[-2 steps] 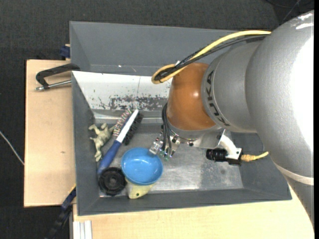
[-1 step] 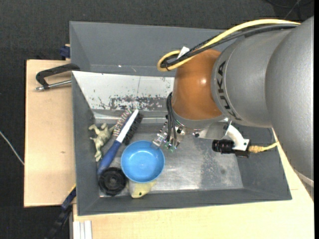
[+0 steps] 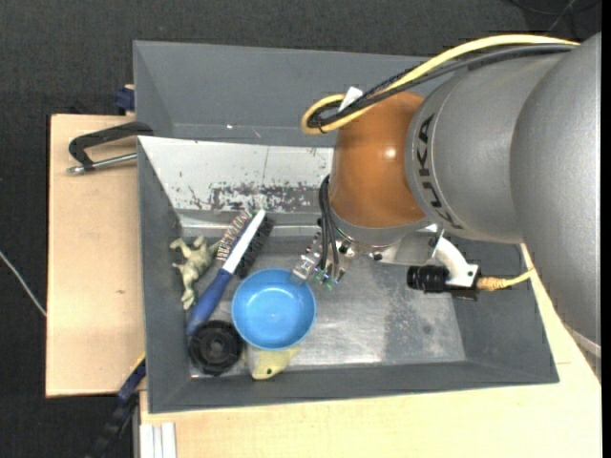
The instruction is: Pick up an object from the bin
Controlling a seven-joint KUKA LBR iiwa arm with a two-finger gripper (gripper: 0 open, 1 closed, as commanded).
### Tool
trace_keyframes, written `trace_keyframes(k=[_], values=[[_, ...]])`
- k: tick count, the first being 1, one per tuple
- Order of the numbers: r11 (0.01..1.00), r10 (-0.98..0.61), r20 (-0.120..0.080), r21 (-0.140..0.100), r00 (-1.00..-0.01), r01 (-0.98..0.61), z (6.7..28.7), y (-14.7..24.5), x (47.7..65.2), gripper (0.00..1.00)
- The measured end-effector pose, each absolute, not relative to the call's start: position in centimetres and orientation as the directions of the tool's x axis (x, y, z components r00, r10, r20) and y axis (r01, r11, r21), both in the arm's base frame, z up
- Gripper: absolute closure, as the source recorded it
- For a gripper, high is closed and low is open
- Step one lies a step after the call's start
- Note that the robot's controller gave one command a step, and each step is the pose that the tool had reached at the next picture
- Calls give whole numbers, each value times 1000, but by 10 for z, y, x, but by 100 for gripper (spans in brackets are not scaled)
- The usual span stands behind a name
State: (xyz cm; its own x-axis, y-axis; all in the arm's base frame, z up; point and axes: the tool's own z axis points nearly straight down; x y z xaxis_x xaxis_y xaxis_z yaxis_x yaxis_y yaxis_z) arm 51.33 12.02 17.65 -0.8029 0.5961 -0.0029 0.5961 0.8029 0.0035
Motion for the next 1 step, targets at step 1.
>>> trace_keyframes(k=[1], values=[[804, 594, -3, 5, -804, 594, 187, 121, 514, 100]])
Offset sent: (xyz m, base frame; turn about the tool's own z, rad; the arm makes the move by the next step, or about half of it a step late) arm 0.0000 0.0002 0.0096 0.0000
